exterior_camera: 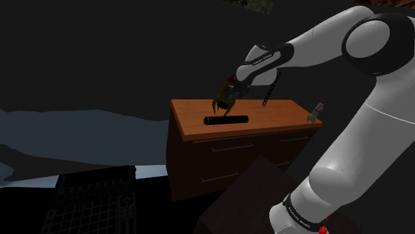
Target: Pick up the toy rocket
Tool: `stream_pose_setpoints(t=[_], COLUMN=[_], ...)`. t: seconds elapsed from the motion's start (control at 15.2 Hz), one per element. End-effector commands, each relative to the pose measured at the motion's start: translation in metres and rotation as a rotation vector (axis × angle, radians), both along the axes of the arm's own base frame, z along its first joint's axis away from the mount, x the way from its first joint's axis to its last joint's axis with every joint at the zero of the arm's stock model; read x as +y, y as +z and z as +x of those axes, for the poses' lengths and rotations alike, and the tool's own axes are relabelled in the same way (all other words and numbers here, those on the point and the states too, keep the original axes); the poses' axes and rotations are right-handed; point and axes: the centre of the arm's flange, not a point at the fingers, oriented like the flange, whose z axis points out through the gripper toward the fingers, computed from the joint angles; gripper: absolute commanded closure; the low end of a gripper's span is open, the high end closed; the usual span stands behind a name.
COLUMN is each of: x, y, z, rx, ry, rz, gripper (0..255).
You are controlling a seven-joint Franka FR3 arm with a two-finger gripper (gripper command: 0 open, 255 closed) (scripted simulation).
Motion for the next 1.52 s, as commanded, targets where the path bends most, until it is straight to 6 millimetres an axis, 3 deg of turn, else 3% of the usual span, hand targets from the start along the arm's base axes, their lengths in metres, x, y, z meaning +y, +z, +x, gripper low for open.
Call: stream_pose_setpoints(t=[0.0, 0.33, 0.46, 0.53, 1.12, 1.45], x=[-0.002, -0.002, -0.002, -0.002, -0.002, -0.002], y=[-0.011, -0.040, -0.040, -0.039, -0.040, -0.014], z=[0.003, 0.003, 0.003, 0.004, 0.003, 0.003], rx=[-0.003, -0.003, -0.003, -0.003, -0.003, -0.003], ry=[-0.003, -0.003, -0.003, -0.003, -0.003, -0.003], rz=[-0.001, -0.001, -0.001, -0.001, -0.001, -0.001], gripper=[0, 0, 0, 255, 255, 255])
